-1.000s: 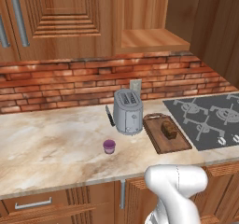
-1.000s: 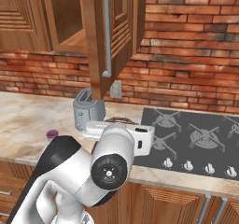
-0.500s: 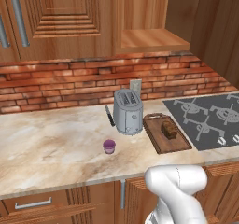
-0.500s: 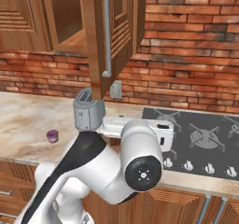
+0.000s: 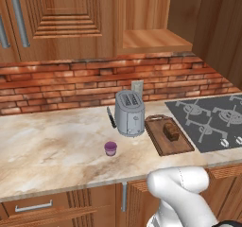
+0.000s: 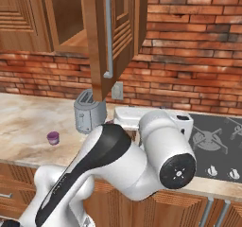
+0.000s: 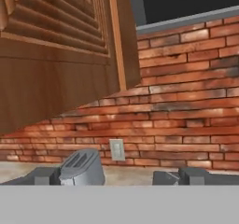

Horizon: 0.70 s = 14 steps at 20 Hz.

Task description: Pick the bread, place it on the cutting board, pick the jam, place it on the counter, and close the cabinet.

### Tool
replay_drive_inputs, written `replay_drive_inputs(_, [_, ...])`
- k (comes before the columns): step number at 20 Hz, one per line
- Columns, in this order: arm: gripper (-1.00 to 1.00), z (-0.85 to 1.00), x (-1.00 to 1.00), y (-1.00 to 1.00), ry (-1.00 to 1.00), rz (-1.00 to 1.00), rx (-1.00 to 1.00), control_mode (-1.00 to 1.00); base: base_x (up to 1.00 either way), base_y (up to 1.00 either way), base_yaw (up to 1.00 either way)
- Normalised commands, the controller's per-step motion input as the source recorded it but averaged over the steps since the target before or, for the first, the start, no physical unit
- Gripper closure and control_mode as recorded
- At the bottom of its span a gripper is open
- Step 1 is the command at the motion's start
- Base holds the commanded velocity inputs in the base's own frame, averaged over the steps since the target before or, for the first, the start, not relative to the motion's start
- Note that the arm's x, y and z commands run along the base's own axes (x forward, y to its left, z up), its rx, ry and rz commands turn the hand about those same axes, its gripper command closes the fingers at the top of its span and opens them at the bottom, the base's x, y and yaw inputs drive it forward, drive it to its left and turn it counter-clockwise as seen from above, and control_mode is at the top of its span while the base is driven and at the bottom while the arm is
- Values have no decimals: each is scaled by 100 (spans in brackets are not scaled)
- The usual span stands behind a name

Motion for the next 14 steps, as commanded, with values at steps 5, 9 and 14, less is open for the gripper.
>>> replay_drive_inputs(5, [-100, 23, 0, -11, -15, 9, 2, -100, 0, 0, 0])
replay_drive_inputs(9, [-100, 17, 0, -1, -15, 9, 1, -100, 0, 0, 0])
replay_drive_inputs(14, [-100, 7, 0, 0, -14, 11, 0, -100, 0, 0, 0])
